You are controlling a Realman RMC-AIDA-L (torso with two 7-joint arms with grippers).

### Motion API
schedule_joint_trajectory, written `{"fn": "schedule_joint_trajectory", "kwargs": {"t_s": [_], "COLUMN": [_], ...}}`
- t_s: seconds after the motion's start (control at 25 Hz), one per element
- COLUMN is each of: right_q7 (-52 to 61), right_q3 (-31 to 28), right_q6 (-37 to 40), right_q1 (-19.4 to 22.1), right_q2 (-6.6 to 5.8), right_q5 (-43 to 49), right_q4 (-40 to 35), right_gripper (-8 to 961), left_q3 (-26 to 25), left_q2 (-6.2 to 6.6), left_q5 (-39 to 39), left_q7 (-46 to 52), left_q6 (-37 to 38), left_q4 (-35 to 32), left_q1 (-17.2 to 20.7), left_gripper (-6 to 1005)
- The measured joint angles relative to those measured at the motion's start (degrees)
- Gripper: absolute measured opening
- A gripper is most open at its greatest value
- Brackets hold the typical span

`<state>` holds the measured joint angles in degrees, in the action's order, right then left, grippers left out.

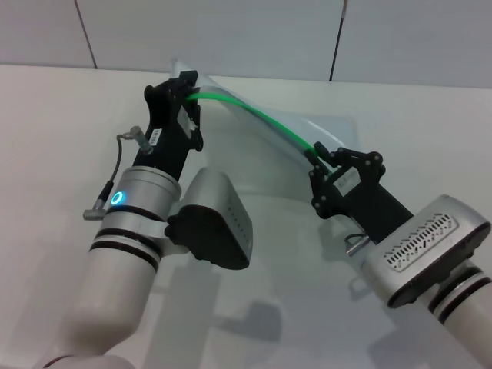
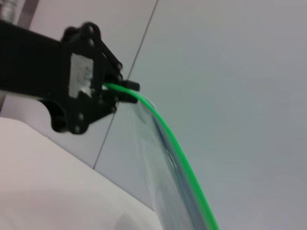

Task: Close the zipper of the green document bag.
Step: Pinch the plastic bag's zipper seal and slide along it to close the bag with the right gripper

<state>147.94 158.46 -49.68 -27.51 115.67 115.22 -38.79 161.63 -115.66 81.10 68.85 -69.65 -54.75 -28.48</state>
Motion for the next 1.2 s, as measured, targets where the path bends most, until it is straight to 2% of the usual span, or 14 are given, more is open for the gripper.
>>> {"fn": "schedule_joint_trajectory", "kwargs": {"t_s": [1.2], "right_q7": [6.4], "right_q3": [-1.5], "right_q6": [0.9], "right_q1": [-0.7], "right_q2": [0.09], "right_q5": [-2.4], "right_q4": [8.9], "right_gripper": [81], "left_q3": [0.0], "left_q2": [0.00], "left_q5": [-0.1], "left_q7": [0.0], "left_q6": [-0.7], "left_q4": [0.0], "left_q1": [0.1], "left_gripper": [55]}}
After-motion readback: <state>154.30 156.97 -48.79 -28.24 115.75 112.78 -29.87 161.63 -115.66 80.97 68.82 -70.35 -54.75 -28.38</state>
